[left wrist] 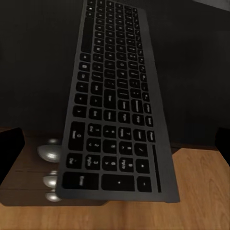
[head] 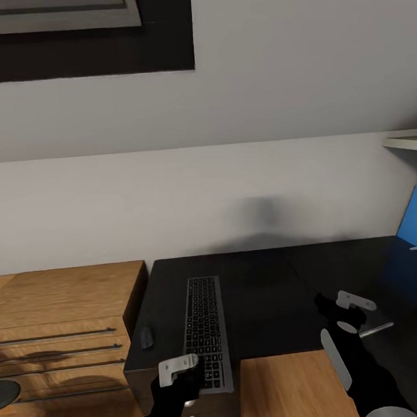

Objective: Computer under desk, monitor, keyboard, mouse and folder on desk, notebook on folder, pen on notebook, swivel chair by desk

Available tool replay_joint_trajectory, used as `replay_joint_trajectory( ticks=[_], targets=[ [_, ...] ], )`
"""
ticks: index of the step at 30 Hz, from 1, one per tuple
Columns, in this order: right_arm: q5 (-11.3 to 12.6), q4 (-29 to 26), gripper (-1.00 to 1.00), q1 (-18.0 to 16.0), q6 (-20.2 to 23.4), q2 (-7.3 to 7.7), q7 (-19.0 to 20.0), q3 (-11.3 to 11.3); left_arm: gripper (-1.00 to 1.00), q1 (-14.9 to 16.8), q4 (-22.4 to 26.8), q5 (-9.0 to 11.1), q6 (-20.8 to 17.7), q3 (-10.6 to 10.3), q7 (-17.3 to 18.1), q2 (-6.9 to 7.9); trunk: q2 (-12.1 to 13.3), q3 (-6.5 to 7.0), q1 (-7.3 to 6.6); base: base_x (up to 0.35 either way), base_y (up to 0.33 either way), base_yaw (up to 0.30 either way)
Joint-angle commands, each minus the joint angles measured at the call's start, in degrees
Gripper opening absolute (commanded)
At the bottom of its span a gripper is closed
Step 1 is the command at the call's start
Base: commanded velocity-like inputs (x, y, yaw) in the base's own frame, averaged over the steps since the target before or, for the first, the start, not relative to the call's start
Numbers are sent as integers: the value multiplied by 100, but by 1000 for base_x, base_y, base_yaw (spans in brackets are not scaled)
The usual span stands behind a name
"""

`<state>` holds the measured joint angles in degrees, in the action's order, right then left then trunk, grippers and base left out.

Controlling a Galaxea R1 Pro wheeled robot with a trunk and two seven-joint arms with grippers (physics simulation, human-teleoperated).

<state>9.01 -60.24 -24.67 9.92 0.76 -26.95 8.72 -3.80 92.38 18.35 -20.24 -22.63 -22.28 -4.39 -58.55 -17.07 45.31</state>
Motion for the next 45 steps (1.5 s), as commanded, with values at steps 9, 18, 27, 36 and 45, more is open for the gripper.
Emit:
replay_joint_trajectory(
  ticks=[9, 18, 27, 36, 45],
  targets=[
    [31, -6, 100, -2, 27, 3, -22, -2, 100, 2, 8, 54, -15, -5, -42, -1, -5, -6, 1, 0, -21, 0],
    [31, -5, 100, -2, 28, 3, -21, -8, 100, 2, 8, 54, -15, -5, -41, -1, -5, -6, 1, 0, -2, 0],
    [23, -5, 100, -2, 28, 3, -21, -5, 100, 2, 8, 54, -15, -5, -41, -1, -5, -6, 1, 0, 0, 0],
    [12, -5, 100, 5, 20, 3, -13, -2, 100, 2, 11, 54, -9, -5, -45, -1, -5, -6, 1, 3, 0, 0],
    [5, 7, 100, 6, 17, 28, -12, -1, 100, 2, 10, 54, -7, -5, -45, -1, -5, -6, 1, 174, -28, 0]
  ],
)
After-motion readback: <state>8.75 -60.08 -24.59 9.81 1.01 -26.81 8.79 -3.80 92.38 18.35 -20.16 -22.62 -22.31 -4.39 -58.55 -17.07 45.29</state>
